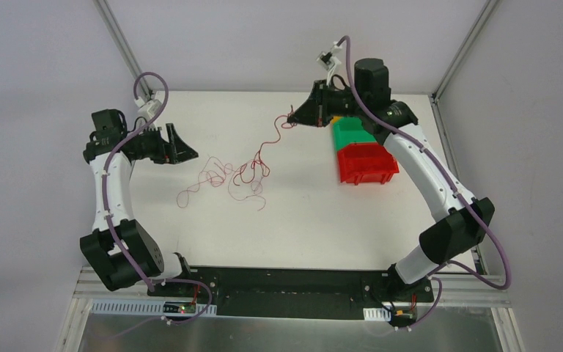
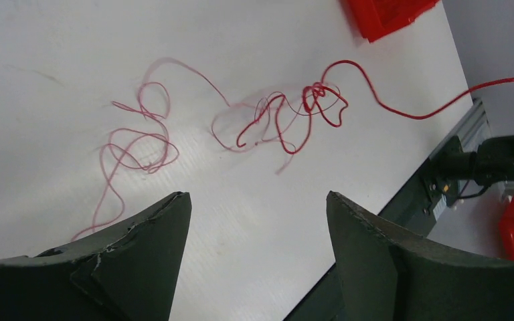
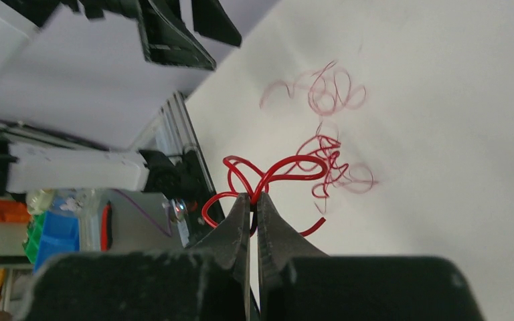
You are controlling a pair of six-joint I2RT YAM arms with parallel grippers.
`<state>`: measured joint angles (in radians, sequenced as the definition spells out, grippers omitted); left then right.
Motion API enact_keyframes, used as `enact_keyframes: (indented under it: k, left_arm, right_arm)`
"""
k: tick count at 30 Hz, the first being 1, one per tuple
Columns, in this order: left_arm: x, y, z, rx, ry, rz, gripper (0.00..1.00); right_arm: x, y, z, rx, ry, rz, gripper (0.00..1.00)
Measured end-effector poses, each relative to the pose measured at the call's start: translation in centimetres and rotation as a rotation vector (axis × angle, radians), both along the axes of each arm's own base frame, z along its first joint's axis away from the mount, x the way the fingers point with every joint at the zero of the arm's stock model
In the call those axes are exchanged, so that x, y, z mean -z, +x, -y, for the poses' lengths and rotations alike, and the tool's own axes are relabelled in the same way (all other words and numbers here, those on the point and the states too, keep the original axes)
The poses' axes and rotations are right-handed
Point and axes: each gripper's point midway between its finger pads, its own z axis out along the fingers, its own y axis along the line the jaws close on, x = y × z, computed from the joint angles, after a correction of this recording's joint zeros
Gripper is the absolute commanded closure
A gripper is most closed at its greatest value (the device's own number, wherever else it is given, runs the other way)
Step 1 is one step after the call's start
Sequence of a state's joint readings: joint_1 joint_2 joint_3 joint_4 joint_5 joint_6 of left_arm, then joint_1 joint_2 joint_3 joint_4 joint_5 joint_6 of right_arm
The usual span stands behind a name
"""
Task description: Untangle the cables
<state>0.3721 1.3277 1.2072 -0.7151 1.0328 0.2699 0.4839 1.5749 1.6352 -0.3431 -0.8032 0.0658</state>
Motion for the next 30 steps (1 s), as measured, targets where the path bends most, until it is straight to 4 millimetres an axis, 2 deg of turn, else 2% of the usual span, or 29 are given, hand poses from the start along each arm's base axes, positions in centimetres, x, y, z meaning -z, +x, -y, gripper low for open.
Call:
enact_keyframes:
  k: [1, 4, 7, 9, 13, 14, 16, 17, 18, 20, 22, 25, 30]
  left_arm:
    - [0.6, -0.4, 0.9, 0.03, -0.001, -0.011, 0.27]
    - [3.0, -1.9, 3.2, 0.113, 0.015, -0.054, 0.27]
    - [5.9, -4.1, 5.6, 0.217, 0.066, -0.109, 0.27]
    - [7.2, -5.3, 7.3, 0.29, 0.093, -0.14, 0.27]
    - [9.2, -5.6, 9.3, 0.363, 0.107, -0.209, 0.28]
    - [9.7, -5.3, 9.6, 0.362, 0.105, -0.233, 0.28]
    - [11.1, -4.2, 10.0, 0.345, 0.111, -0.292, 0.28]
    - [11.7, -3.7, 10.1, 0.335, 0.116, -0.309, 0.28]
    - [12.3, -3.1, 10.3, 0.319, 0.119, -0.333, 0.28]
    - [13.1, -2.0, 10.5, 0.29, 0.111, -0.37, 0.29]
    - [13.8, -0.9, 11.1, 0.266, 0.105, -0.403, 0.28]
    - [14.6, 0.2, 12.4, 0.255, 0.1, -0.427, 0.29]
    - [15.7, 0.8, 16.4, 0.284, 0.073, -0.459, 0.33]
  right_arm:
    - [1.7, -0.5, 0.2, -0.011, -0.033, -0.012, 1.0]
    - [9.8, -2.7, 1.9, -0.048, -0.189, -0.103, 1.0]
    - [16.9, -5.4, 4.3, -0.074, -0.335, -0.217, 1.0]
    - [19.7, -7.0, 5.7, -0.089, -0.408, -0.272, 1.0]
    - [20.4, -7.2, 6.4, -0.101, -0.444, -0.253, 1.0]
    - [20.5, -7.2, 6.5, -0.104, -0.447, -0.247, 0.91]
    - [20.7, -7.3, 6.8, -0.11, -0.46, -0.24, 0.62]
    - [20.9, -7.5, 7.0, -0.112, -0.47, -0.241, 0.51]
    - [21.1, -7.6, 7.2, -0.114, -0.481, -0.246, 0.44]
    - [21.3, -7.8, 7.6, -0.114, -0.494, -0.251, 0.36]
    - [21.2, -7.6, 7.6, -0.108, -0.496, -0.247, 0.32]
    - [20.9, -7.0, 7.5, -0.089, -0.493, -0.232, 0.32]
    - [19.1, -3.8, 6.0, -0.028, -0.452, -0.185, 0.33]
